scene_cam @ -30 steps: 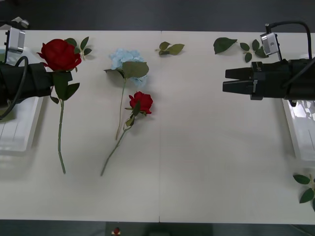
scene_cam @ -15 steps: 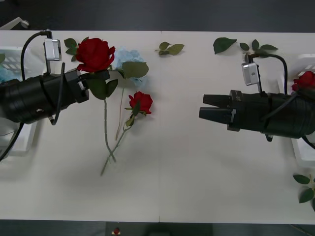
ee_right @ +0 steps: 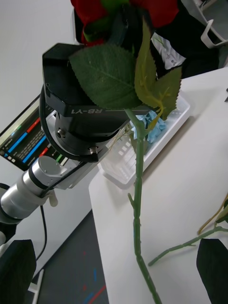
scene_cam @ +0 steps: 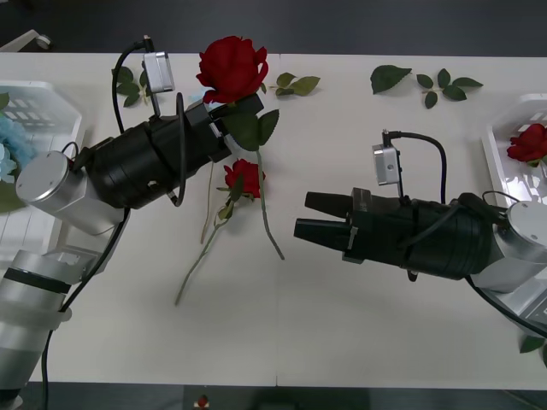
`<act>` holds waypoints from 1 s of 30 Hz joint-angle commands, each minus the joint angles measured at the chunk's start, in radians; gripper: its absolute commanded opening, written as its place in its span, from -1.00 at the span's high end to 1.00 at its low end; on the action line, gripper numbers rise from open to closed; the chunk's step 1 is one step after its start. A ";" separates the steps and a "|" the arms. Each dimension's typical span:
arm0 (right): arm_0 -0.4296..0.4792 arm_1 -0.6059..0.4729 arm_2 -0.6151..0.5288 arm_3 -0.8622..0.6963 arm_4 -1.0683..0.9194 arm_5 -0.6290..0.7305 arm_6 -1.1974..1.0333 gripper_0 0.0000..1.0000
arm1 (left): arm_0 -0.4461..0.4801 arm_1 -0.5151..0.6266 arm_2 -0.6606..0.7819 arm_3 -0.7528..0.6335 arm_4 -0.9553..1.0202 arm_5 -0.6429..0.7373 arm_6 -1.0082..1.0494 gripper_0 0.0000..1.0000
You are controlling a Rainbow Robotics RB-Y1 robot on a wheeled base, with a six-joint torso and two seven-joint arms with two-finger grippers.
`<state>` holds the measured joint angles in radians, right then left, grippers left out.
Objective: Put the red flowers into the right box and the blue flowers into the left box
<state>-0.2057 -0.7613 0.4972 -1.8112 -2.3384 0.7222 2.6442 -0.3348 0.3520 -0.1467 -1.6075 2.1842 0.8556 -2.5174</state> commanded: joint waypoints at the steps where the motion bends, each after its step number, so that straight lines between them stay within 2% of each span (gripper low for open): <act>1: 0.000 0.057 -0.002 -0.014 0.067 -0.009 -0.029 -0.97 | -0.023 -0.022 -0.008 -0.019 0.006 -0.010 -0.034 1.00; 13: 0.017 0.201 -0.002 0.038 0.240 -0.035 -0.036 -0.93 | -0.029 -0.082 -0.079 -0.019 0.003 -0.102 -0.020 1.00; 15: 0.017 0.220 -0.002 0.046 0.252 -0.036 -0.036 -0.70 | -0.029 -0.084 -0.085 -0.019 0.002 -0.112 -0.018 1.00; 16: 0.017 0.229 -0.002 0.046 0.269 -0.043 -0.036 -0.32 | -0.029 -0.085 -0.088 -0.019 -0.001 -0.113 -0.018 1.00; 17: 0.017 0.232 0.000 0.046 0.275 -0.046 -0.038 -0.15 | -0.029 -0.085 -0.088 -0.019 -0.004 -0.113 -0.017 1.00; 20: 0.017 0.234 0.000 0.046 0.294 -0.050 -0.047 1.00 | -0.029 -0.085 -0.088 -0.019 -0.018 -0.113 -0.009 1.00; 30: 0.017 0.226 -0.002 0.047 0.294 -0.049 -0.056 1.00 | -0.029 -0.067 -0.088 -0.019 -0.018 -0.113 0.000 0.99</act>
<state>-0.1974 -0.5270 0.4972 -1.7460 -2.0444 0.6704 2.6112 -0.3348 0.2738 -0.2385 -1.6075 2.1649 0.7464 -2.5172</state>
